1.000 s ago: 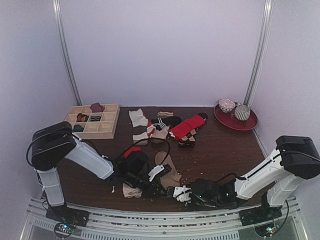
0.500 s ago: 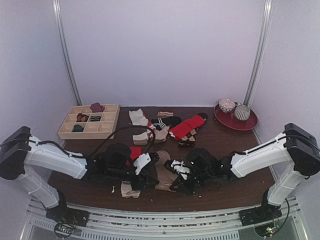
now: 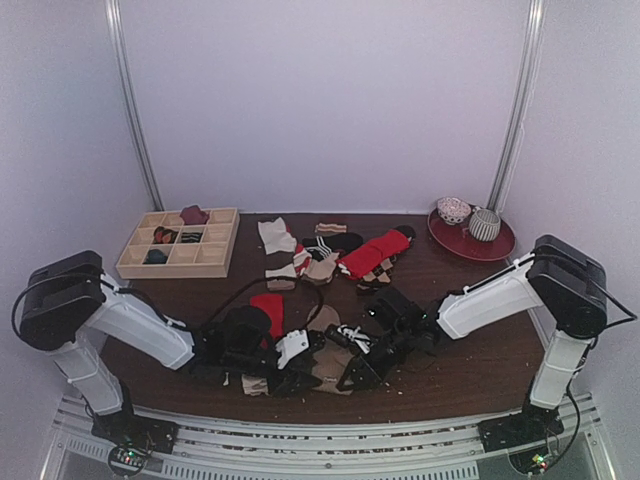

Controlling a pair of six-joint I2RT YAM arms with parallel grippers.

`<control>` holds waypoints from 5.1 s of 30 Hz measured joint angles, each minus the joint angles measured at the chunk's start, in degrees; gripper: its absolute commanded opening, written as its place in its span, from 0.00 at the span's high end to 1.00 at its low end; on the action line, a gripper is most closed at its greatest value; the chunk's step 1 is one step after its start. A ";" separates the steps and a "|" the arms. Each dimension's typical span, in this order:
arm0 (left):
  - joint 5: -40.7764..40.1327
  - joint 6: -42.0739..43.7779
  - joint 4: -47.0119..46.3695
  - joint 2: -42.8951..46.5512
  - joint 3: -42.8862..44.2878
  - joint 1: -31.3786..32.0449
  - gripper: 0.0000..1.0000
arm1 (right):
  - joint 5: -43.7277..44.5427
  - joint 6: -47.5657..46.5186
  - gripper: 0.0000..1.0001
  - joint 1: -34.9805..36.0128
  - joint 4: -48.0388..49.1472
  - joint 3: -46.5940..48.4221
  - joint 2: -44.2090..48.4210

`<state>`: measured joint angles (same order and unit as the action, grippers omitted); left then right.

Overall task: Roll the socks
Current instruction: Roll the sock at the center of the board.

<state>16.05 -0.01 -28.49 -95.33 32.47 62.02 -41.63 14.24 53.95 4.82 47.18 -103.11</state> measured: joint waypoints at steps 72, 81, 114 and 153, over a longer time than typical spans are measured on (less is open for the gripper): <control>11.19 -21.81 1.81 -9.01 5.40 -1.55 0.78 | 51.21 -25.49 0.93 19.12 27.02 -16.76 7.02; 0.59 -14.78 14.23 7.48 0.31 -1.38 0.60 | 32.35 -14.34 0.93 11.39 7.96 -5.79 6.84; 3.69 -4.07 -7.74 -4.55 -3.17 2.10 0.94 | -4.28 -4.00 0.86 0.79 -15.69 10.97 -5.92; 17.29 -27.12 -8.76 -9.68 -1.07 -4.39 1.00 | 42.75 -36.61 0.52 21.11 22.25 -13.40 9.03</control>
<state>33.34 -27.14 -37.26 -105.01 31.40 57.63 1.13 -22.37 75.07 27.07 33.78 -94.08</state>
